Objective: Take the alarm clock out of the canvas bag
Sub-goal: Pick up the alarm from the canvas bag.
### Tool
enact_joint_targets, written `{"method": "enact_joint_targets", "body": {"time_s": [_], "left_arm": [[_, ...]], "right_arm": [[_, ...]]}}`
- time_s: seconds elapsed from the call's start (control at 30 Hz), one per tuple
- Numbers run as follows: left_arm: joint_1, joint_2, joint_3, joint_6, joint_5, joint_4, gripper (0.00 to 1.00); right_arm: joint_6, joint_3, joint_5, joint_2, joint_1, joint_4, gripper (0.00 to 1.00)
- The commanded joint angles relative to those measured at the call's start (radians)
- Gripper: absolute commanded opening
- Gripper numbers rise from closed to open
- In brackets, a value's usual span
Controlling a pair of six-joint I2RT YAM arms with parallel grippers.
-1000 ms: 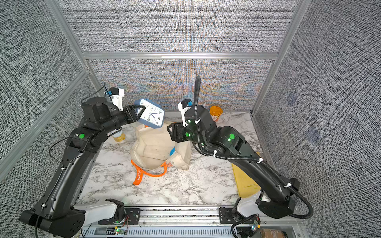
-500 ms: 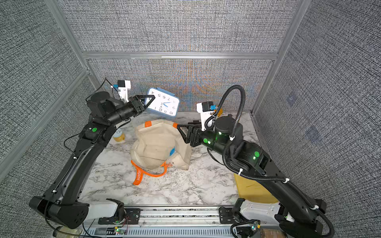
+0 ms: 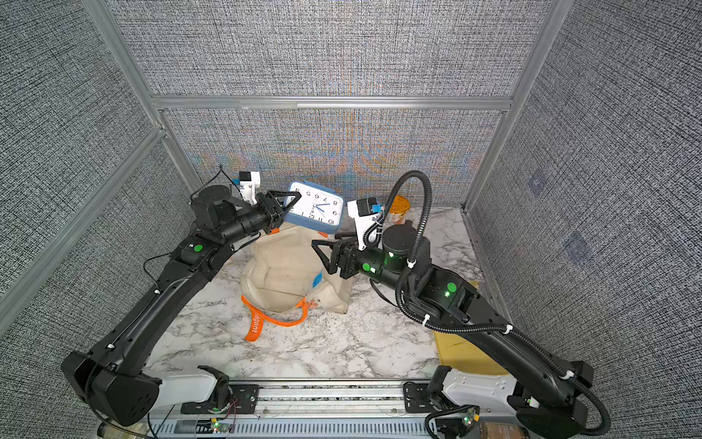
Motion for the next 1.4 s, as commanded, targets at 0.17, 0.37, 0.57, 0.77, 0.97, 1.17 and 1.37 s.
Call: {"method": "enact_joint_targets", "body": {"time_s": [0.17,0.37,0.57,0.77,0.97,1.17,1.37], "left_arm": [[-0.071,0.038,-0.003,-0.334,-0.263,0.369,0.12],[-0.112,0.096,0.005,-0.5,-0.316,0.535,0.11],[-0.146,0.126,0.01,-0.551,-0.333,0.62,0.11],[-0.158,0.118,0.003,-0.549,-0.321,0.603,0.11],[-0.161,0.118,-0.008,-0.546,-0.317,0.616,0.11],[-0.16,0.137,0.0,-0.536,-0.303,0.65,0.11],[-0.162,0.139,0.01,-0.491,-0.287,0.641,0.11]], "right_arm": [[0.387,-0.159,0.161,-0.053,0.002,0.426,0.87],[0.418,-0.254,0.276,-0.017,-0.003,0.682,0.93],[0.428,-0.265,0.305,0.086,-0.05,0.882,0.94],[0.469,-0.208,0.252,0.172,-0.111,0.935,0.95],[0.444,-0.12,0.221,0.226,-0.137,0.906,0.95],[0.484,-0.08,0.224,0.299,-0.14,0.899,0.94],[0.544,-0.056,0.243,0.342,-0.163,0.882,0.85]]}}
